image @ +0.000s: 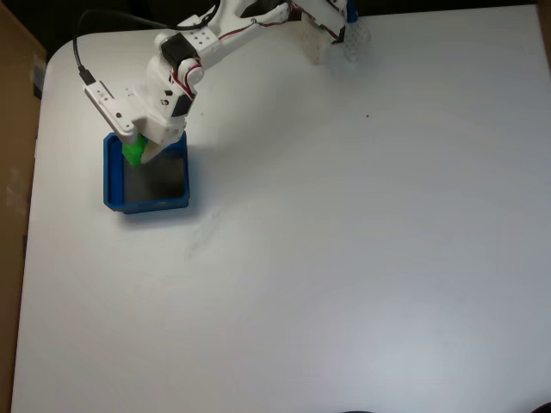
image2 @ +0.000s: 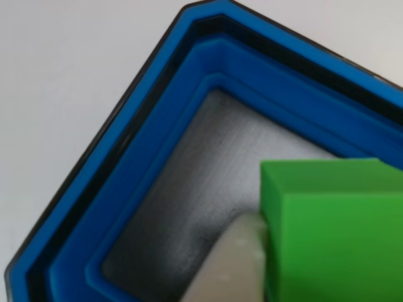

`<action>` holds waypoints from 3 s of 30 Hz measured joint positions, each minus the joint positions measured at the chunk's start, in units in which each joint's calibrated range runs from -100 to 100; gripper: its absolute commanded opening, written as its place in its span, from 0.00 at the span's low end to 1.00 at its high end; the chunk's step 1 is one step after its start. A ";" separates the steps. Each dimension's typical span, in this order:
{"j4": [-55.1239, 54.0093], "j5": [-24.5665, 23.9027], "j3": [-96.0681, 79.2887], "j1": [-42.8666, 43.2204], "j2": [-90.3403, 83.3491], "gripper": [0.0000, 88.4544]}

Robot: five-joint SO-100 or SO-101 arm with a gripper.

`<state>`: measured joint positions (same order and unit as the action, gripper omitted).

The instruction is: Pick up green cube and drop it in the blue box

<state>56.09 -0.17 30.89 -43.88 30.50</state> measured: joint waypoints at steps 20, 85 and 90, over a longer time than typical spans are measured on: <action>0.00 0.00 0.00 0.00 0.00 0.24; -1.32 -0.05 -110.74 2.63 -119.02 0.02; -9.82 0.15 -120.14 4.84 -123.51 0.02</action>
<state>46.26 -0.02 -89.26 -39.05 -93.01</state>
